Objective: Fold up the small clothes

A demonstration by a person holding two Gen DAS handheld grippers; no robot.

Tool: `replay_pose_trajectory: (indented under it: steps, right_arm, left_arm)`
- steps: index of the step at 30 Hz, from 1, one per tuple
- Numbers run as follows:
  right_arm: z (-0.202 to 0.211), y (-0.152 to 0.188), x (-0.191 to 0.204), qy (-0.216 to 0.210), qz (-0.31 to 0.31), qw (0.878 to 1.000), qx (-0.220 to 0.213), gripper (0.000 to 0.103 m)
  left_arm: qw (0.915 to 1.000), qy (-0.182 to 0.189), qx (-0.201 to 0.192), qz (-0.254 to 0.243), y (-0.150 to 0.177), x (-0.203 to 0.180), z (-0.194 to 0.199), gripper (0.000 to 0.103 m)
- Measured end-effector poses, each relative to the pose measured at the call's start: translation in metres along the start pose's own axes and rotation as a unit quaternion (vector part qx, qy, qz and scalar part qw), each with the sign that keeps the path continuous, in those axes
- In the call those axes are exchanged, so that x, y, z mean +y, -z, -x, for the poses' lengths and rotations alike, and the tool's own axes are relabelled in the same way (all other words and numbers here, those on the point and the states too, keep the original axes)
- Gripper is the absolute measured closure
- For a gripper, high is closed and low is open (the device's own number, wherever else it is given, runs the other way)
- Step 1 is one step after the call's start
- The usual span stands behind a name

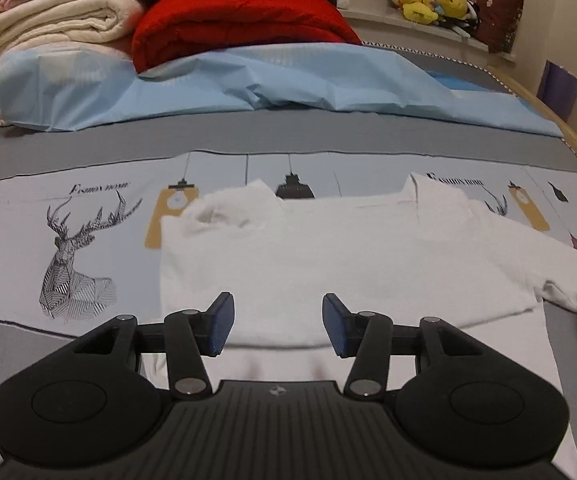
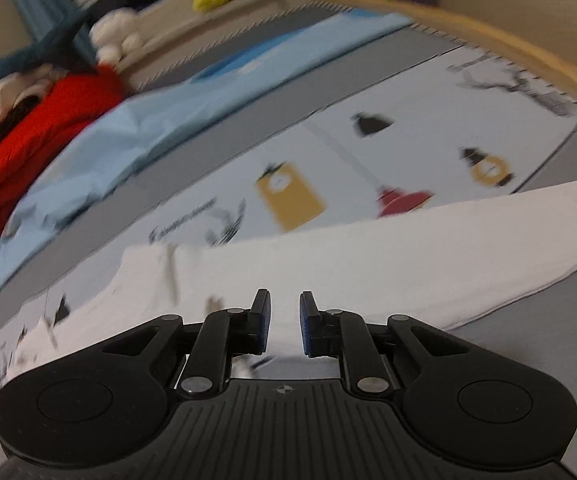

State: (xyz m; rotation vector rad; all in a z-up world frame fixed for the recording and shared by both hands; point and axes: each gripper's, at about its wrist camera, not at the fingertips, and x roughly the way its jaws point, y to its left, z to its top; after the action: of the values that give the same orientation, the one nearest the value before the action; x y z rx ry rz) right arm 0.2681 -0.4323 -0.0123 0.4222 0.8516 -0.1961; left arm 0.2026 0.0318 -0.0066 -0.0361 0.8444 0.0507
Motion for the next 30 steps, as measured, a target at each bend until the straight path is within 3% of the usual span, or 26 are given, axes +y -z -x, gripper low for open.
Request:
replay_pose_trajectory:
  steps: [2,3,4,8,11,17,21,23,25,30]
  right_arm:
    - [0.005,-0.004,-0.018,0.011,-0.013,1.0,-0.022,0.089]
    - [0.009,-0.006,-0.029,0.015,-0.025,0.999,-0.033,0.1]
    - [0.011,-0.009,-0.04,0.017,-0.038,0.998,-0.045,0.103]
    - [0.024,-0.022,-0.096,0.044,-0.115,0.988,-0.093,0.103]
    - [0.03,-0.027,-0.144,0.075,-0.181,0.973,-0.123,0.102]
    - [0.009,-0.014,-0.232,0.083,-0.32,0.938,-0.104,0.099]
    - [-0.008,0.001,-0.251,0.115,-0.373,0.918,-0.073,0.096]
    - [-0.013,0.007,-0.256,0.113,-0.385,0.913,-0.073,0.094]
    - [-0.021,0.007,-0.261,0.11,-0.384,0.913,-0.086,0.084]
    - [-0.039,0.007,-0.281,0.093,-0.402,0.904,-0.111,0.081]
  left_arm:
    - [0.9999,0.009,0.001,0.013,-0.006,0.005,-0.001,0.049]
    - [0.9998,0.012,-0.002,0.014,-0.009,0.007,-0.001,0.049]
    - [0.9999,0.011,-0.006,0.011,-0.011,0.008,0.0,0.049]
    - [0.9998,0.018,-0.007,0.009,-0.016,0.014,0.001,0.049]
    - [0.9997,0.022,-0.007,0.008,-0.019,0.019,0.001,0.049]
    - [0.9997,0.021,0.006,0.01,-0.02,0.021,-0.008,0.049]
    - [0.9996,0.024,0.01,0.004,-0.02,0.018,-0.01,0.049]
    - [0.9996,0.025,0.01,0.004,-0.021,0.017,-0.01,0.049]
    - [0.9996,0.026,0.012,0.004,-0.021,0.016,-0.011,0.049]
    - [0.9994,0.03,0.017,-0.007,-0.017,0.013,-0.012,0.049]
